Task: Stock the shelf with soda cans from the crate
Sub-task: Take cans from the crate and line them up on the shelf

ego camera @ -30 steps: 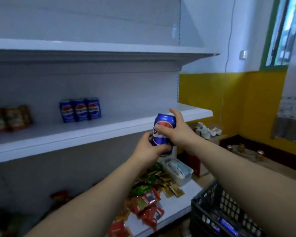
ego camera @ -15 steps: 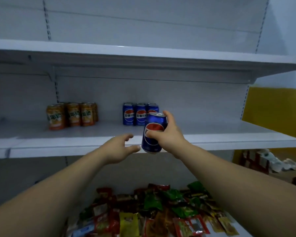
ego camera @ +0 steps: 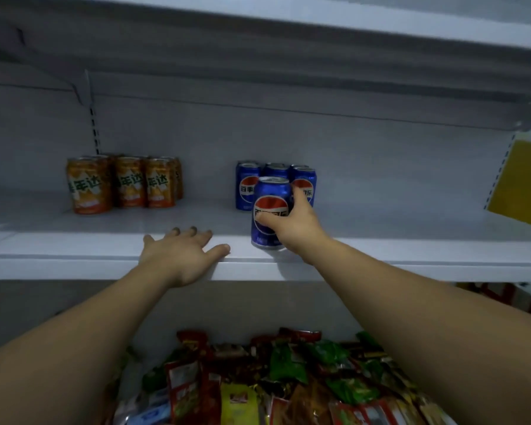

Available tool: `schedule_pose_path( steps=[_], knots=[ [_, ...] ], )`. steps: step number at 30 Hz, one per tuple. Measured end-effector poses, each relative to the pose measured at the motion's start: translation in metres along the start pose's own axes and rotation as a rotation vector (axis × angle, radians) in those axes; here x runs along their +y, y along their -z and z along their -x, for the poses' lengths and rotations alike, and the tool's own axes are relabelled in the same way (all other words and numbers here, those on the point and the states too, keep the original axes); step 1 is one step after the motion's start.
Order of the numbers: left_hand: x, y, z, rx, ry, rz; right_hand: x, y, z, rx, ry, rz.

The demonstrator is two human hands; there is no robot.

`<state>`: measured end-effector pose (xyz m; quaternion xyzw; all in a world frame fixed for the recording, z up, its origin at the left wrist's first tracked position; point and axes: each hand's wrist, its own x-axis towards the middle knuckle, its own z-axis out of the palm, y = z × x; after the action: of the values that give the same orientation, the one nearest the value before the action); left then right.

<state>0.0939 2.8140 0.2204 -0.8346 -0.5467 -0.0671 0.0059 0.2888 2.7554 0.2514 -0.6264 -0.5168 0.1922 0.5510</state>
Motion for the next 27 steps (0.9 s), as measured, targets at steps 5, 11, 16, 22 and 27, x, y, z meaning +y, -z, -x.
schedule_pose_path(
  steps=[5,11,16,22,27],
  knots=[
    [0.0,-0.003,-0.003,0.043,-0.013,-0.036,0.019,-0.029,-0.036,-0.023,-0.048,0.187],
    [-0.002,-0.007,-0.005,0.056,-0.008,-0.026,0.031,-0.04,-0.059,-0.102,-0.034,0.517],
    [-0.002,-0.008,-0.005,0.061,-0.01,-0.026,0.03,-0.044,-0.066,-0.1,-0.055,0.553],
    [-0.003,-0.008,-0.006,0.067,-0.018,-0.039,0.029,-0.047,-0.075,-0.081,-0.102,0.525],
    [-0.003,-0.01,-0.007,0.076,-0.017,-0.04,0.027,-0.049,-0.078,-0.096,-0.107,0.51]
  ],
)
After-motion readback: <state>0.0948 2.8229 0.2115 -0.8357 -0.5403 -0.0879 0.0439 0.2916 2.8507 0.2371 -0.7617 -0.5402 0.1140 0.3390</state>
